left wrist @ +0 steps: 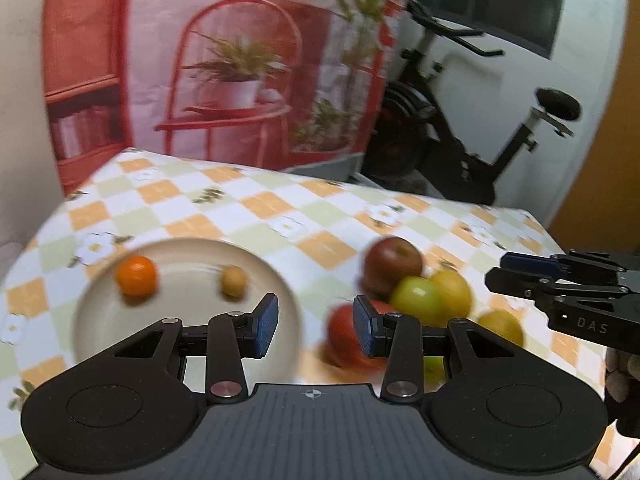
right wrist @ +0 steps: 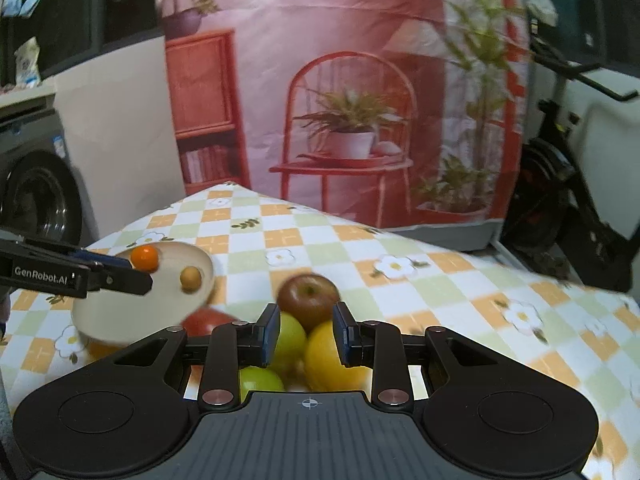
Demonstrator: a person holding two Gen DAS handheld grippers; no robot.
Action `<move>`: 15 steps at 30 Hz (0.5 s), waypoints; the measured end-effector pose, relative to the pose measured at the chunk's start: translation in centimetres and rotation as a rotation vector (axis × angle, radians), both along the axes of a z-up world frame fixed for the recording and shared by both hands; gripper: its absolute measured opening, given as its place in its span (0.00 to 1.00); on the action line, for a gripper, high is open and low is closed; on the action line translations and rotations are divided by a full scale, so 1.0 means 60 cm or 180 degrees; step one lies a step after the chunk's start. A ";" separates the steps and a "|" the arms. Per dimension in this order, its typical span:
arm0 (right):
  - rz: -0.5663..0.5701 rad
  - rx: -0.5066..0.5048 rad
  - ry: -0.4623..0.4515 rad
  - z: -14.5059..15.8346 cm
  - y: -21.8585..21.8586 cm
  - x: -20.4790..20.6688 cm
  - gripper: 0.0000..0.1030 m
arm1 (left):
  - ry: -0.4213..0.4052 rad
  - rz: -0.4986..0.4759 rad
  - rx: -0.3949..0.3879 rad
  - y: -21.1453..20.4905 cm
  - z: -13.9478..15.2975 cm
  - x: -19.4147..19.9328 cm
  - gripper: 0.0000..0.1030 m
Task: Organize fruits
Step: 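Withdraw both open grippers from the plate back toward the fruit pile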
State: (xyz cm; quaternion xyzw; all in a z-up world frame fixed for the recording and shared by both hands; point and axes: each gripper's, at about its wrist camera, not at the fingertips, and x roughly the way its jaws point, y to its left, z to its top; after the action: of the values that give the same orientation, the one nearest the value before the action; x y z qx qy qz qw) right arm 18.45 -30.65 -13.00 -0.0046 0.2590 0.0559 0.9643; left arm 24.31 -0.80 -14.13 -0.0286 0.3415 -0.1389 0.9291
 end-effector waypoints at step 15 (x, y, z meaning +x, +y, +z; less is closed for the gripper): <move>-0.0039 0.0124 0.0064 -0.092 -0.020 -0.117 0.26 | 0.0062 -0.0222 0.0114 -0.081 -0.039 -0.044 0.42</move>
State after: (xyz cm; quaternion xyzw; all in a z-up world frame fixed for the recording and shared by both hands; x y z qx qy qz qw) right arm 11.45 -31.87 -18.51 0.0163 0.2676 0.0551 0.9618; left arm 21.65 -5.66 -16.46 -0.0014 0.3538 -0.1648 0.9207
